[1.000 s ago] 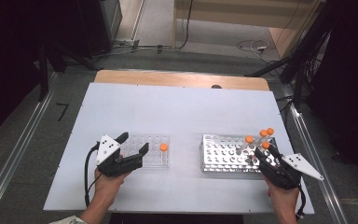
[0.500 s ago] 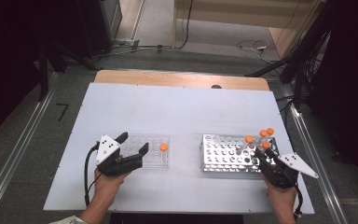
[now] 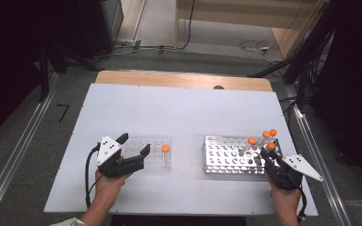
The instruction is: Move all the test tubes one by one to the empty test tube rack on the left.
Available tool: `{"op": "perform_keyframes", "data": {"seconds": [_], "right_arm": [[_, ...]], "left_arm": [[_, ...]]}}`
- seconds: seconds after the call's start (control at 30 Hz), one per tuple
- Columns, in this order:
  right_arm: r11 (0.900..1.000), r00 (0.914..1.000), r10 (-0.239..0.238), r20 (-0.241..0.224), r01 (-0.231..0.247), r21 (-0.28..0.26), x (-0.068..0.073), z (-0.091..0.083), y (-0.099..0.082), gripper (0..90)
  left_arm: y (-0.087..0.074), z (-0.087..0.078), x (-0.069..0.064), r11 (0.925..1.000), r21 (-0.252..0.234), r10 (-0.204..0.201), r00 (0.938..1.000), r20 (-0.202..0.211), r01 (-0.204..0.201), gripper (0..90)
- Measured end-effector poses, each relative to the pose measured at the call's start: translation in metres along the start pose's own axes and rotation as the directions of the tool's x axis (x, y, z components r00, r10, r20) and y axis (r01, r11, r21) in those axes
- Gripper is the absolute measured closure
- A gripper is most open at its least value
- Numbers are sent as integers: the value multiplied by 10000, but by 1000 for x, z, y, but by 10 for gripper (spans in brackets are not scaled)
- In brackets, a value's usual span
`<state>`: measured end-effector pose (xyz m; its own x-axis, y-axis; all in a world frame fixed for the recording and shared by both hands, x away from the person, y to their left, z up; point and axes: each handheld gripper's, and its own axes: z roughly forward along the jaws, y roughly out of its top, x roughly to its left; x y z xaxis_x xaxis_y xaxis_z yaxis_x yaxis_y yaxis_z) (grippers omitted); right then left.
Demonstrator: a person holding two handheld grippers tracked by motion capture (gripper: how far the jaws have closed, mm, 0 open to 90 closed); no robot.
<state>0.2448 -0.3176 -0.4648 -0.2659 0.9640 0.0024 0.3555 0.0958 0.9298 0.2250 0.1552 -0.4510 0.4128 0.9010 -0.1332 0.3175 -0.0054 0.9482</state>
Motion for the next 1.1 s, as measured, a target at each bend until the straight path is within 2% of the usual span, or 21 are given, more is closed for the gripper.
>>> {"op": "perform_keyframes", "data": {"seconds": [0.27,0.5,0.67,0.8,0.9,1.03,1.1], "right_arm": [[9981,9996,-238,177,247,-566,5,-10,13,714],[9937,9993,-175,319,210,-1105,6,-19,26,715],[9889,9996,-246,158,266,-1465,10,-30,34,715],[9883,9991,-166,-403,103,-1521,17,-37,39,715],[9895,9953,-9,-972,-131,-1443,24,-39,40,715],[9896,9837,19,-1798,-276,-1409,38,-40,45,715],[9903,9737,-13,-2276,-304,-1354,48,-39,47,715]], "left_arm": [[0,1,0,10000,-7,-3,10000,22,3,154],[0,0,0,10000,-20,-10,10000,31,10,154],[1,0,0,10000,-46,-51,10000,7,51,143],[2,0,-1,10000,-51,-68,10000,-51,68,123],[3,-1,-2,10000,-21,-56,10000,-41,56,106],[4,-1,-5,10000,-50,46,10000,-61,-47,86],[5,-2,-6,9999,-49,103,9999,-73,-104,80]]}}
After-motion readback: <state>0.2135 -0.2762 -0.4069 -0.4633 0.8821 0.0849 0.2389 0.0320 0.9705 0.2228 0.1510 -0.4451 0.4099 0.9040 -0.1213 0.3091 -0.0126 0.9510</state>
